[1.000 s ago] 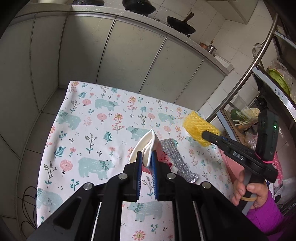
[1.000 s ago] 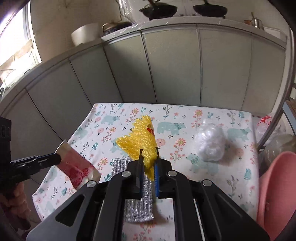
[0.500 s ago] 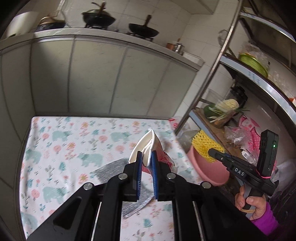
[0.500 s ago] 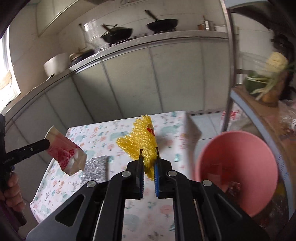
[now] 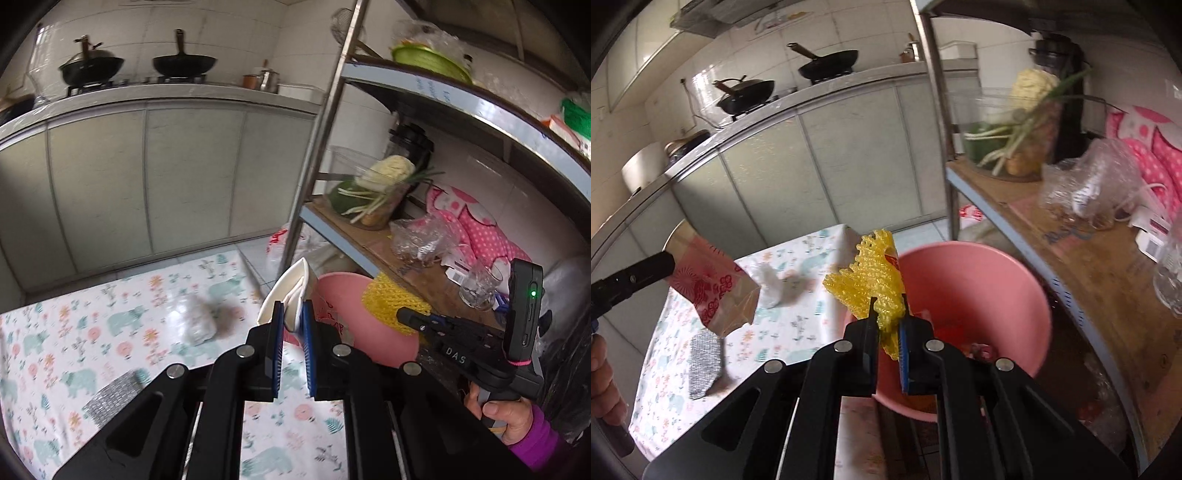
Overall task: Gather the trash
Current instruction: 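Carry the wrapper and yellow net with both tools over the pink bucket, then open both tools inside the pink bucket to drop the items, then move both tools back from the bucket to the grey scrubber pad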
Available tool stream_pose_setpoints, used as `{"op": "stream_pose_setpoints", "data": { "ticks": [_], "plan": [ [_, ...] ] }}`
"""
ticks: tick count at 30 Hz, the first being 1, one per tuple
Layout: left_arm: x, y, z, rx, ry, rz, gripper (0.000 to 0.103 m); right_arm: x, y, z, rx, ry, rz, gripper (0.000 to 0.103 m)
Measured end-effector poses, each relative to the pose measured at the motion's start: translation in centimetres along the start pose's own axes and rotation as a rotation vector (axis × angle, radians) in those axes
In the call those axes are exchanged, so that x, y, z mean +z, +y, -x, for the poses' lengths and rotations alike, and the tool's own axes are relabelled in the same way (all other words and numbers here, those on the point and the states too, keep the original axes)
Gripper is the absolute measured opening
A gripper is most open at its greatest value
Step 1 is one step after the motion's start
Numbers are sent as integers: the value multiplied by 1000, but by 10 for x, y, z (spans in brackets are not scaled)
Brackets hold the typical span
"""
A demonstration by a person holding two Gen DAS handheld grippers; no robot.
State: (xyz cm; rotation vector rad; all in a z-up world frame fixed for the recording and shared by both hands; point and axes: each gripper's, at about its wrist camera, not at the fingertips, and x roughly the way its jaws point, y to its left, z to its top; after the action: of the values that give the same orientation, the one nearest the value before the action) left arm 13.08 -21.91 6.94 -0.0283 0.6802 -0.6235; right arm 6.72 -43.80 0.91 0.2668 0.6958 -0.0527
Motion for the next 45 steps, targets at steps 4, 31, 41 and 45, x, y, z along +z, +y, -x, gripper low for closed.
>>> {"op": "stream_pose_setpoints", "data": {
  "ticks": [4,31,41,45],
  "plan": [
    [1,-22,-33,-12,42,-48,9,-7,-16,-9,-27,24,-30,9],
    [-42,-66,-143,9,235,-124,14,-39,-54,-61,-104,160,-103,30],
    [-39,-63,-129,-7,206,-106,36,-36,-52,-57,-112,157,-91,36],
    [-38,-58,-118,0,199,-94,37,-35,-43,-52,-98,151,-80,36]
  ]
}}
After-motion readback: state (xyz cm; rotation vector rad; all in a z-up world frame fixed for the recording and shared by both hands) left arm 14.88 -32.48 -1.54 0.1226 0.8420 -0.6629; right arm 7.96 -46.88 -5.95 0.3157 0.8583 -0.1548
